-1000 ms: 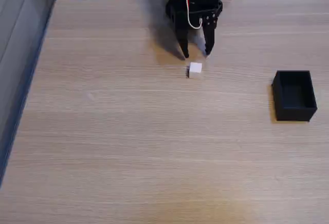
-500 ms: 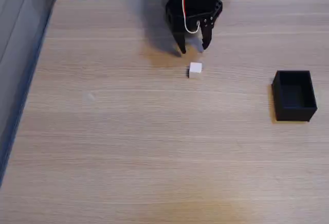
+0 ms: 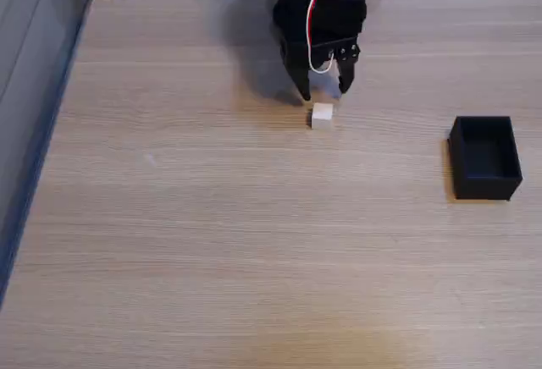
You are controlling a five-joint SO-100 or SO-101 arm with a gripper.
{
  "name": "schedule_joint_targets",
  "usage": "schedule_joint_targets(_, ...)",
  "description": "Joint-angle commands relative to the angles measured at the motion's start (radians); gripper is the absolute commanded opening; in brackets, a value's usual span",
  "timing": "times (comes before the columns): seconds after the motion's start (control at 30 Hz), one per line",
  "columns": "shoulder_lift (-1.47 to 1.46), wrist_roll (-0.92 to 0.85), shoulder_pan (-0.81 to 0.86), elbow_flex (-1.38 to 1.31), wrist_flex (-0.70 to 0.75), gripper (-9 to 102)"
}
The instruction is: Pick a white block and place it in the black box.
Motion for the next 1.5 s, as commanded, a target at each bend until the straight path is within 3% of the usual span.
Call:
schedule_joint_targets(0.0,-0.040,0.018,0.000,-0.051,-0.008,25)
schedule_joint_targets(1.2,-0.416,0.138,-0.005,-0.253,-0.066,24)
schedule_joint_targets(1.37,-0.436,0.133,-0.002,-0.264,-0.067,21)
schedule_joint_targets(1.47,-0.437,0.138,0.000,-0.262,-0.075,10)
